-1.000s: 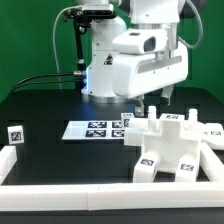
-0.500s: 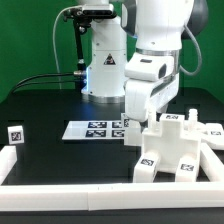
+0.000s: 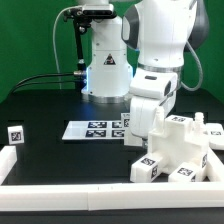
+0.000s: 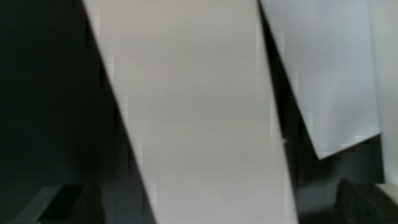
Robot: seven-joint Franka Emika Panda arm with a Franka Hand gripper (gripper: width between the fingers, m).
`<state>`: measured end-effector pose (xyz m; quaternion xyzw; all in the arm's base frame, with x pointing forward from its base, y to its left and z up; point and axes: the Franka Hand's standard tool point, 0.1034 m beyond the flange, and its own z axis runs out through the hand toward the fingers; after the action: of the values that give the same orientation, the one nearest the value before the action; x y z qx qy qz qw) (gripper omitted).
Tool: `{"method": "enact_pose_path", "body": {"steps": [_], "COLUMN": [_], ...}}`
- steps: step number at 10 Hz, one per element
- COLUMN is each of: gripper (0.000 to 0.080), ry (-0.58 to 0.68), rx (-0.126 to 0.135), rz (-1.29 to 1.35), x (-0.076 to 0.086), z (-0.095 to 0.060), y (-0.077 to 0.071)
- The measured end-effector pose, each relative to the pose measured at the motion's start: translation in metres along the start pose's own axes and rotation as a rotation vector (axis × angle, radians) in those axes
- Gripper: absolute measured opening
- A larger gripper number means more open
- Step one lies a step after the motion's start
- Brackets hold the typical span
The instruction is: Assemble chair
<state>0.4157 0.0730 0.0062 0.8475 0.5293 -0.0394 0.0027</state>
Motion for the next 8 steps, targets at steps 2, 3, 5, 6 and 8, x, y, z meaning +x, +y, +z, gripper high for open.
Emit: {"method": "enact_pose_path", "body": {"steps": [2, 3, 5, 6, 8], "gripper": [0.0629, 0.0629, 0.0434, 0.0279, 0.0281], "ry": [0.001, 0.001, 0.001, 0.001, 0.000], "rx": [-0.002, -0.002, -0.002, -0.003, 0.000], "rz": [0.002, 0.002, 0.003, 0.004, -0.001], "x": [-0.0005, -0.0007, -0.0008, -0.0007, 0.0020], "z": [0.0006, 0.0007, 0.0008, 0.0007, -0.0024], "y": [0.0004, 0.0005, 0.0005, 0.0008, -0.0011]}}
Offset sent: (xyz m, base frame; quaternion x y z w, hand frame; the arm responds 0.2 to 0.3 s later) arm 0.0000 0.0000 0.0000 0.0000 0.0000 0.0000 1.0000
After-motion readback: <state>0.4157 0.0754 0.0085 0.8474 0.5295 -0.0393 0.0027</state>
